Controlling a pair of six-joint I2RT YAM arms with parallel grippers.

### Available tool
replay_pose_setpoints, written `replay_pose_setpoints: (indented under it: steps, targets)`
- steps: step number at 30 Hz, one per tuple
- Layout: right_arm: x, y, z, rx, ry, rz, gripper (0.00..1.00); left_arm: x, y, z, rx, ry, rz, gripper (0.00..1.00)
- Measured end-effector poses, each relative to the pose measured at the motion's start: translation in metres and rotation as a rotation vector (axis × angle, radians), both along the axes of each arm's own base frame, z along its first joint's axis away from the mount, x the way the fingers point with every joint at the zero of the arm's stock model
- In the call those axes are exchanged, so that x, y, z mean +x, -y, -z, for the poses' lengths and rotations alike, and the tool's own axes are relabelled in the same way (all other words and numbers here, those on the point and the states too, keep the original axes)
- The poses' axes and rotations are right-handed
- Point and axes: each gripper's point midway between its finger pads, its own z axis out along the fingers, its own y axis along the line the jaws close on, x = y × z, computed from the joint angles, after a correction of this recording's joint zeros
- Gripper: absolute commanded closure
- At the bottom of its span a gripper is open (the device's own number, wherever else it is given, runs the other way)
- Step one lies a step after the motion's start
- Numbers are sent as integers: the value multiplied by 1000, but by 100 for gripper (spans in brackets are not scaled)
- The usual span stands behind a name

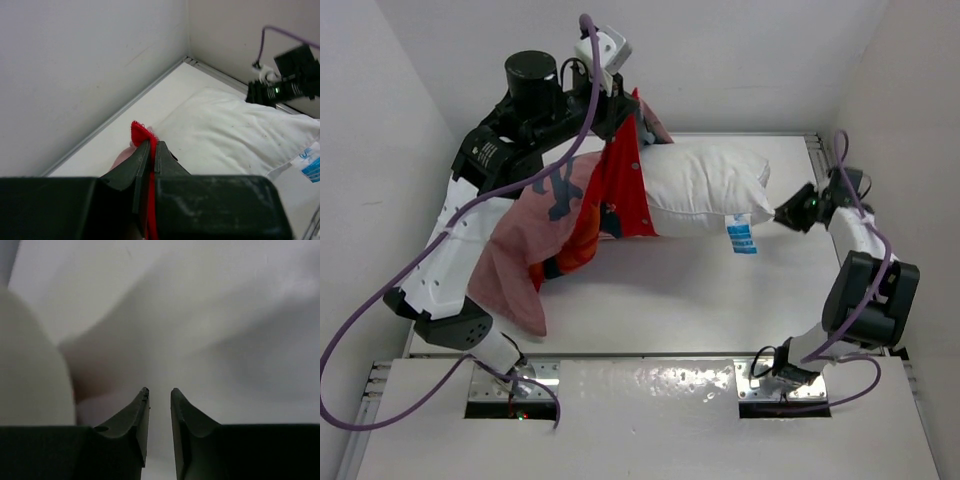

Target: Put the pillow into the pillowcase

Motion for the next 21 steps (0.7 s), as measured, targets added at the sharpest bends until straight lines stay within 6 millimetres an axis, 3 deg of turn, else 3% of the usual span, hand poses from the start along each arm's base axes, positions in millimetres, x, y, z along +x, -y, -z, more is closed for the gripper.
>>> replay_pose_setpoints:
  steps: [3,6,8,11,15,18,21]
  targets:
    - [-36,-27,53,127,-92,25,76,3,2,-8,-4,22,-7,100]
    - [-48,-79,71,183,-101,-66,59,5,6,-25,-18,66,-15,100]
    - [-38,-112,61,197,-20,-139,52,3,10,-37,-30,101,-18,100]
    - [-13,-151,25,258,156,-202,40,-5,12,-52,-50,139,-16,100]
    - [22,-176,-5,346,311,-210,35,-11,11,-68,-76,180,-21,100]
    - [52,-196,-12,433,374,-209,35,-11,12,-70,-78,189,-27,100]
    - [61,-212,-13,514,400,-201,36,-11,12,-70,-75,191,-32,100]
